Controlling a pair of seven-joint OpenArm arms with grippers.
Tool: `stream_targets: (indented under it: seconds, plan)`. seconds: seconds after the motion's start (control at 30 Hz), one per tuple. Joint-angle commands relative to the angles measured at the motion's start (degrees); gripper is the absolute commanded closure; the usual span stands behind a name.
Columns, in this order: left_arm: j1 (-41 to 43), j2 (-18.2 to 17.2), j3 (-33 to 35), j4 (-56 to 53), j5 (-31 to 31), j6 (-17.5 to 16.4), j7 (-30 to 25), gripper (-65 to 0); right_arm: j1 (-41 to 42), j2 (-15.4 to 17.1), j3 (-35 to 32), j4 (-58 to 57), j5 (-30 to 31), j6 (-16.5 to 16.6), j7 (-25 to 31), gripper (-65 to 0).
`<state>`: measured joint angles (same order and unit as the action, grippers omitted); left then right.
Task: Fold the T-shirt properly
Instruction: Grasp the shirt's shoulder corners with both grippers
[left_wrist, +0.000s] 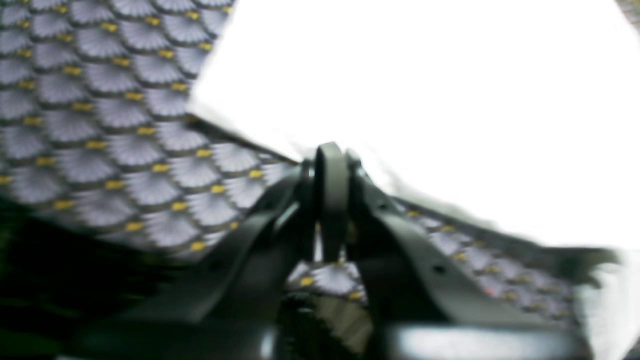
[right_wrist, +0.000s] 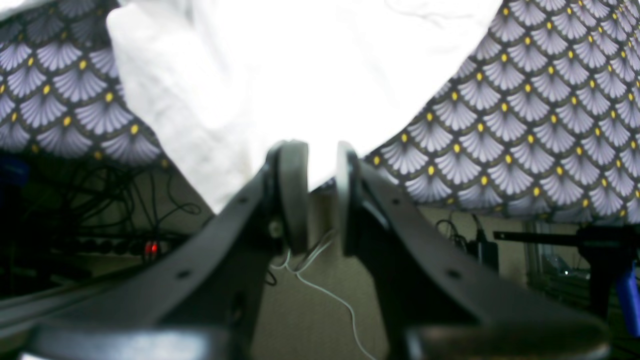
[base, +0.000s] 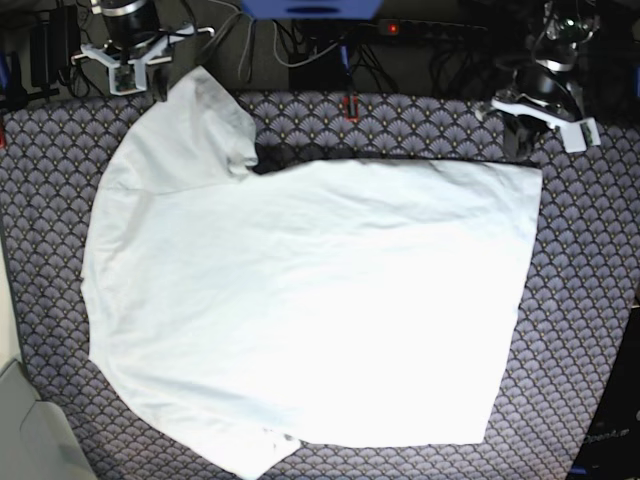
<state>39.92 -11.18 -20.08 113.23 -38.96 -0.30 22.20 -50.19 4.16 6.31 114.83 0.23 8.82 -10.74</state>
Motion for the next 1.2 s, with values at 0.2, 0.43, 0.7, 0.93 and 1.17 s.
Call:
stream_targets:
  seconds: [0.2, 0.43, 0.7, 0.93, 1.17]
  plan:
    - [-1.99, -0.29, -3.44, -7.69, -16.82, -0.36, -1.49, -15.2, 0.39, 2.74, -0.02, 0.74, 0.08, 0.19, -3.1, -12.2]
    - [-5.06, -0.38, -3.44, -16.13, -27.37, -2.56, -1.49, -23.5, 0.57, 3.09, 0.24, 0.82, 0.08, 4.32, -5.21, -12.2]
    - [-5.68, -0.29, -3.62, -16.92, -28.95, -7.22, -1.49, -23.7, 0.57, 3.0, 0.24, 0.82, 0.08, 5.91, -5.3, -12.2]
    - [-6.73, 0.94, -6.69, -21.76, -32.03, -7.66, -1.49, -23.8, 0.57, 3.09, 0.16, 0.74, -0.1, 5.91, -5.3, -12.2]
    - [-9.02, 1.82, -7.92, -24.57, -31.85, -7.84, -1.4, -23.9, 0.57, 4.32, 0.16, 0.74, -0.1, 5.91, -5.3, -12.2]
